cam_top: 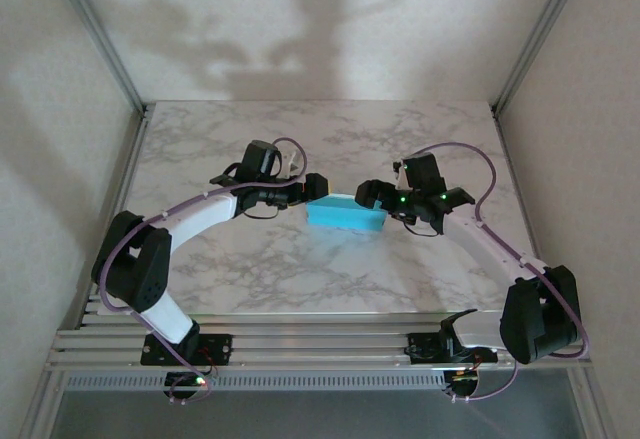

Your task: Fold the paper box

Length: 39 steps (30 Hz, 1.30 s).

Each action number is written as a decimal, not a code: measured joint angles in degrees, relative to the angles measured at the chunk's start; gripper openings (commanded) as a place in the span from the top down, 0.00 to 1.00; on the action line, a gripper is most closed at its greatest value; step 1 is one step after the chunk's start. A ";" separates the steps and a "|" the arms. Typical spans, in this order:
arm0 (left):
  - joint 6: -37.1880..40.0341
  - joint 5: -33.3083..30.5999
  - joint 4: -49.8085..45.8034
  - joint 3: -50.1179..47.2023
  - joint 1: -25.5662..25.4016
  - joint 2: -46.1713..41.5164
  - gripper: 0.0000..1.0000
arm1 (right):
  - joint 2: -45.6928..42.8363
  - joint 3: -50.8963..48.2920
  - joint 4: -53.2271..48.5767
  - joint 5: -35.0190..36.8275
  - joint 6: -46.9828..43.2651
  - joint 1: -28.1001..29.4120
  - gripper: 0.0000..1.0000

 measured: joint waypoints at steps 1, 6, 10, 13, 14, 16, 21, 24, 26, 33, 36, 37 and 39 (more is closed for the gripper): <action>0.20 -0.24 -0.28 0.00 0.13 0.00 0.01 | 0.00 0.00 -0.09 0.00 -0.04 0.02 0.01; 1.68 -1.70 -2.73 0.04 1.14 -0.96 0.01 | 0.00 0.09 -0.39 0.00 -0.68 0.00 0.01; 3.87 -2.47 -5.35 0.37 1.53 -3.15 0.07 | -0.20 0.33 -1.22 0.22 -1.79 0.00 0.01; 6.23 -3.15 -7.69 0.92 1.55 -5.07 0.11 | -0.94 0.57 -2.60 0.90 -3.19 0.02 0.01; 7.15 -3.23 -8.50 1.25 1.55 -5.53 0.13 | -1.40 0.68 -3.28 1.36 -3.82 0.02 0.01; 9.09 -3.45 -9.79 1.77 1.55 -6.12 0.18 | -2.12 1.07 -4.83 2.23 -5.11 0.00 0.03; 14.86 -4.42 -14.38 3.80 1.55 -6.27 0.42 | -3.32 3.61 -9.05 4.76 -8.94 0.00 0.20; 18.01 -4.61 -16.94 5.25 1.60 -6.10 0.50 | -3.45 5.35 -11.34 4.96 -11.72 0.02 0.39; 19.61 -4.68 -18.25 6.29 1.60 -5.79 0.52 | -3.45 6.43 -12.81 5.31 -13.40 0.02 0.49; 24.41 -4.72 -22.03 9.75 1.57 -3.17 0.62 | -1.64 9.70 -17.35 8.33 -18.36 0.02 0.58; 25.73 -5.51 -23.63 10.84 1.42 -1.97 0.63 | -1.01 9.88 -18.47 9.99 -19.63 0.02 0.59; 26.03 -5.97 -24.09 11.17 1.31 -1.68 0.63 | -0.94 9.88 -18.75 10.40 -20.00 0.02 0.61; 26.73 -6.56 -24.87 11.82 1.14 -1.22 0.64 | -0.85 9.90 -19.43 11.26 -20.74 0.00 0.63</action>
